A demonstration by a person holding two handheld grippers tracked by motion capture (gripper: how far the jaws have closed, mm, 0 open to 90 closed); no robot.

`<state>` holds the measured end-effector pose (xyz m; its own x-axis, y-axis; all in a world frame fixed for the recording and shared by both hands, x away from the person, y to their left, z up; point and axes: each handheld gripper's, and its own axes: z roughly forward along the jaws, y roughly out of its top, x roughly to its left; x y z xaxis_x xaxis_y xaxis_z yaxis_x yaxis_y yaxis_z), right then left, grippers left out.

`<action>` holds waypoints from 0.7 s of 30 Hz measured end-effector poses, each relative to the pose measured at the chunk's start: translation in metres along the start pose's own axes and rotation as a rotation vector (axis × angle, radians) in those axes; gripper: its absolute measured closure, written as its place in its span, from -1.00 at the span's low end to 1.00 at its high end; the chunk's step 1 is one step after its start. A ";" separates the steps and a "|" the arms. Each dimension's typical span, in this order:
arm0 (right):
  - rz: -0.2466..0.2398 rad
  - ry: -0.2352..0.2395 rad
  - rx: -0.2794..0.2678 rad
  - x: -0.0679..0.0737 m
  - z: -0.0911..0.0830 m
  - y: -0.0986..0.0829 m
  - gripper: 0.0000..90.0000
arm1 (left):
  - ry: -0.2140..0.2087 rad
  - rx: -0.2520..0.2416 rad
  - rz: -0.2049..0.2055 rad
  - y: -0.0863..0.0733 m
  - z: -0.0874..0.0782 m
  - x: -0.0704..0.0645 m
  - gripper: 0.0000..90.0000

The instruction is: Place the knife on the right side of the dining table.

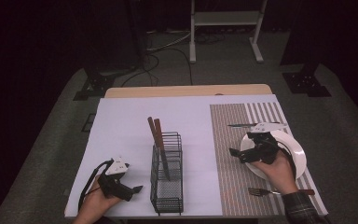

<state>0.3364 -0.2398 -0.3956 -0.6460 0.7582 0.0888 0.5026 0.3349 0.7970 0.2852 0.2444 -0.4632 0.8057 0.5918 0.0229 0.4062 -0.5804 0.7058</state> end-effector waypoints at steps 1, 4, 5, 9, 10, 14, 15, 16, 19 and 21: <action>-0.005 0.008 0.006 0.004 0.001 -0.001 -1.00 | 0.000 0.000 0.000 0.000 0.000 0.000 -1.00; -0.035 0.028 0.027 0.016 0.006 -0.004 -1.00 | 0.000 -0.001 0.000 0.000 0.000 0.000 -1.00; -0.042 0.035 0.031 0.018 0.007 -0.004 -1.00 | 0.000 0.000 0.000 0.000 0.000 0.000 -1.00; -0.060 0.071 0.043 0.031 0.011 -0.008 -1.00 | 0.000 0.000 0.000 0.000 0.000 0.000 -1.00; -0.067 0.078 0.049 0.034 0.013 -0.009 -1.00 | 0.000 0.000 0.000 0.000 0.000 0.000 -1.00; -0.092 0.104 0.066 0.047 0.018 -0.012 -1.00 | 0.000 0.000 0.000 0.000 0.000 0.000 -1.00; -0.099 0.111 0.070 0.049 0.019 -0.012 -1.00 | 0.000 0.000 0.000 0.000 0.000 0.000 -1.00; -0.108 0.115 0.075 0.052 0.021 -0.013 -1.00 | 0.000 0.000 0.000 0.000 0.000 0.000 -1.00; -0.138 0.123 0.086 0.059 0.026 -0.015 -1.00 | 0.000 0.000 0.000 0.000 0.000 0.000 -1.00; -0.150 0.140 0.095 0.064 0.030 -0.017 -1.00 | 0.000 -0.003 -0.003 0.000 0.000 0.000 -1.00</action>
<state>0.3035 -0.1807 -0.4214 -0.7877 0.6130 0.0612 0.4425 0.4940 0.7485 0.2851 0.2442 -0.4633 0.8045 0.5936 0.0213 0.4073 -0.5774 0.7076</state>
